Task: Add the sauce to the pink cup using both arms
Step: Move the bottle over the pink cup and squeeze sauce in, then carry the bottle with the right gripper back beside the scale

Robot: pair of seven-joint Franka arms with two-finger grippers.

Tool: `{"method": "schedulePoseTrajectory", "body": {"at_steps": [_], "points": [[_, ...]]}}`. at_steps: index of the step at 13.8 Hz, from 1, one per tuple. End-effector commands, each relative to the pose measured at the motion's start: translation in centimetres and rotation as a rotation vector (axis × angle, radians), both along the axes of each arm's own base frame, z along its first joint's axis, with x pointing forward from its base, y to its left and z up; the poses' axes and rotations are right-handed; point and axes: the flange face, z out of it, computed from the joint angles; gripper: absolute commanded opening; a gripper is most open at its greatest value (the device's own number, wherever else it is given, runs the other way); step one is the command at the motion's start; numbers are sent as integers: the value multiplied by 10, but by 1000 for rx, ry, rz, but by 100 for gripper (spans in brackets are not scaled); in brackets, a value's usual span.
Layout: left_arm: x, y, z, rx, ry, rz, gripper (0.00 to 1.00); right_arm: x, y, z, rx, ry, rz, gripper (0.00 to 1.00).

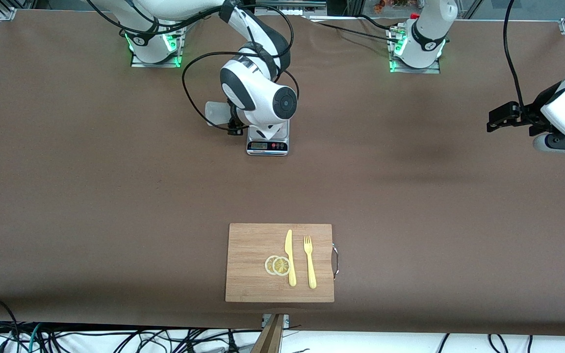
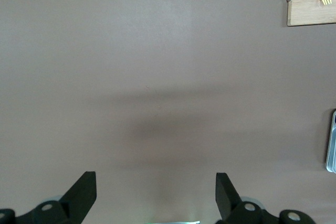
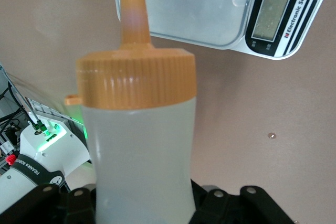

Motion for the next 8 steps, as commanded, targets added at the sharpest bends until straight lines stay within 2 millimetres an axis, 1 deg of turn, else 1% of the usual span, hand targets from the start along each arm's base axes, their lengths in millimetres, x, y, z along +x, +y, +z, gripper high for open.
{"method": "schedulePoseTrajectory", "body": {"at_steps": [1,2,5,6,8], "points": [[5,-1,5,-3,-4,-14,100,6,0,8,-2,2,-4,0],[5,-1,5,-4,-4,-13,100,15,-9,9,13,13,-12,0],[5,-1,5,-4,-4,-13,100,38,-25,15,178,86,-74,0],[5,-1,5,-4,-4,-13,100,43,-28,21,208,90,-65,0],[5,-1,5,-4,-4,-14,100,60,-45,29,290,109,-83,0]]}}
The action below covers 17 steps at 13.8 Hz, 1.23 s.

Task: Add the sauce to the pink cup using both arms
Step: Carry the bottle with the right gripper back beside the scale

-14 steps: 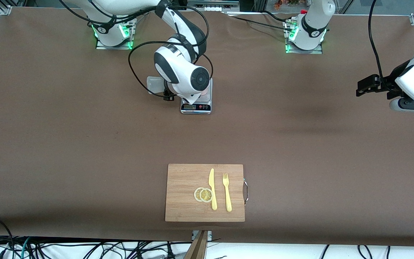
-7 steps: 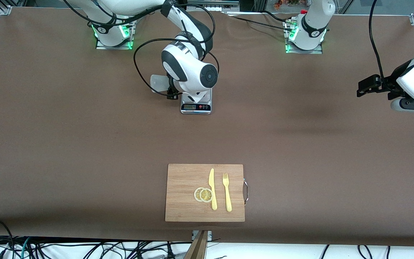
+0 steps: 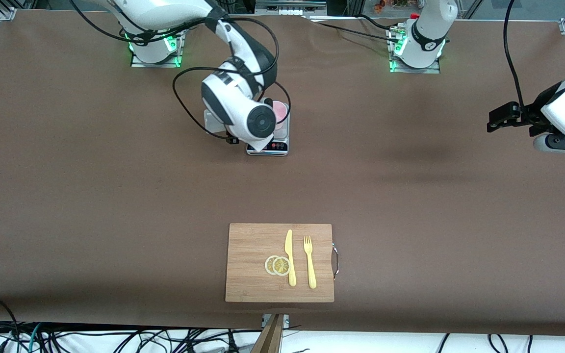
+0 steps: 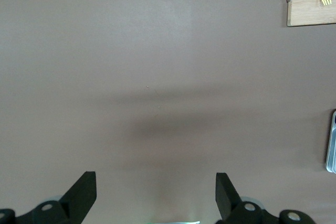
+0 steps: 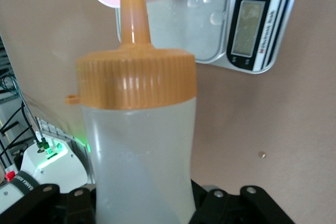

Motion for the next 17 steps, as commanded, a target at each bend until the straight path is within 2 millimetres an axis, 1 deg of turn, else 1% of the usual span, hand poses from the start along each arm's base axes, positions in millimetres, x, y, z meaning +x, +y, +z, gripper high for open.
{"method": "schedulePoseTrajectory", "body": {"at_steps": [1,2,3,6,8,9,11,13,15,17], "points": [[5,-2,5,-4,-3,-16,100,24,-25,16,134,25,-10,0],[5,-1,5,-4,-3,-13,100,36,-41,15,190,32,-24,0],[5,-1,5,-4,-3,-13,100,49,-62,13,266,41,-41,0],[5,-2,5,-4,-3,-14,100,90,-132,9,537,68,-124,0],[5,-1,5,-4,-3,-13,100,109,-178,8,684,80,-170,0],[5,-2,5,-4,-3,-16,100,116,-200,2,751,87,-197,0],[5,-3,4,-4,-2,-14,100,122,-247,-9,902,95,-239,0],[6,-4,3,-4,0,-19,100,123,-298,-25,1043,85,-274,0],[6,-4,3,-4,0,-21,100,116,-344,-57,1216,114,-304,0],[6,-4,3,-4,0,-21,100,100,-388,-88,1361,118,-318,0]]}}
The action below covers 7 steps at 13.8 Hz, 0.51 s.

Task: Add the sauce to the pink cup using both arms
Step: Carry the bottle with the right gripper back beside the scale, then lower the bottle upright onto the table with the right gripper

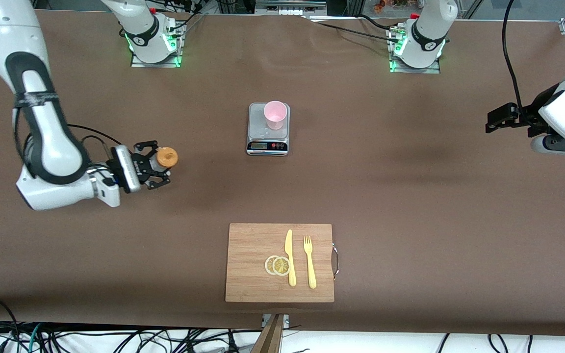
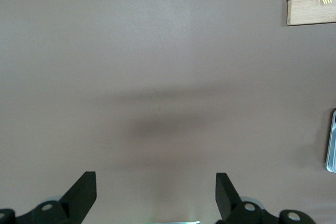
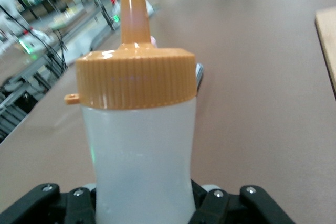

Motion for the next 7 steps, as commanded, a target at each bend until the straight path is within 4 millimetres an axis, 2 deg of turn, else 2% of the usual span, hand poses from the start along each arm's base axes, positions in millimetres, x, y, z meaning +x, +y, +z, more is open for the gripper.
{"method": "schedulePoseTrajectory", "body": {"at_steps": [1,4,7], "points": [[4,-2,6,-6,-5,-15,100,-24,-46,-31,189,-21,-25,0],[5,-3,7,-5,-7,-15,100,-44,-82,-70,324,-46,-31,0],[7,-3,7,-4,-10,-12,100,-59,-97,-97,402,-33,-42,0]]}}
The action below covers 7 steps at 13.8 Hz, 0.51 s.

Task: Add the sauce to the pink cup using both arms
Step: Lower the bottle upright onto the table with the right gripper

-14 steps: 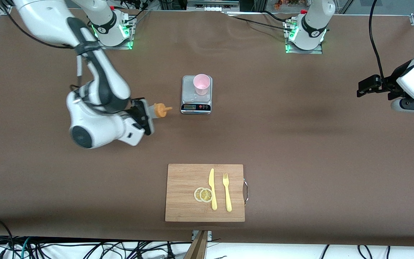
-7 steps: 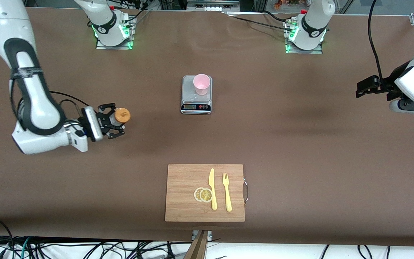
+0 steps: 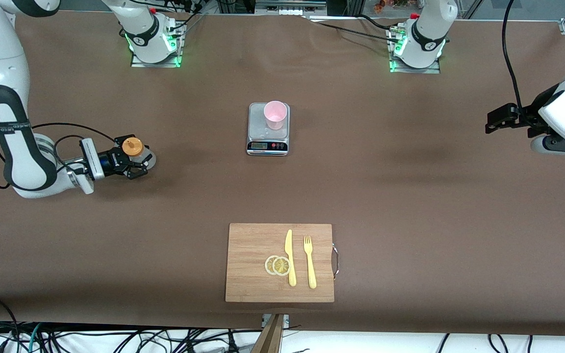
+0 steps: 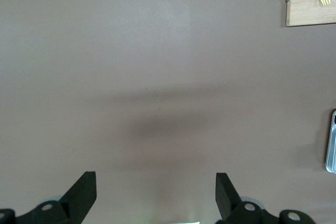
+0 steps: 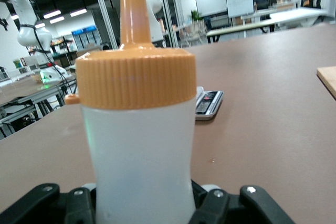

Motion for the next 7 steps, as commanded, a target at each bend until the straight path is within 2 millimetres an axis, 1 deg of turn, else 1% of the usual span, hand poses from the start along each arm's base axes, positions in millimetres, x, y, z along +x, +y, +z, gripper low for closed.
{"method": "schedulePoseTrajectory", "body": {"at_steps": [1,3,5,6,7], "points": [[5,-2,5,-4,-4,-12,100,-10,-10,-14,85,-17,-15,0],[5,-2,5,-4,-4,-14,100,-20,-17,-36,108,-19,-20,0],[5,-2,5,-4,-4,-14,100,-21,-20,-41,109,-24,-24,0],[5,-2,5,-3,-4,-17,100,-21,-20,-40,109,-22,-22,23],[5,-1,5,-3,-4,-15,100,-21,-19,-40,114,-18,-18,93]]}}
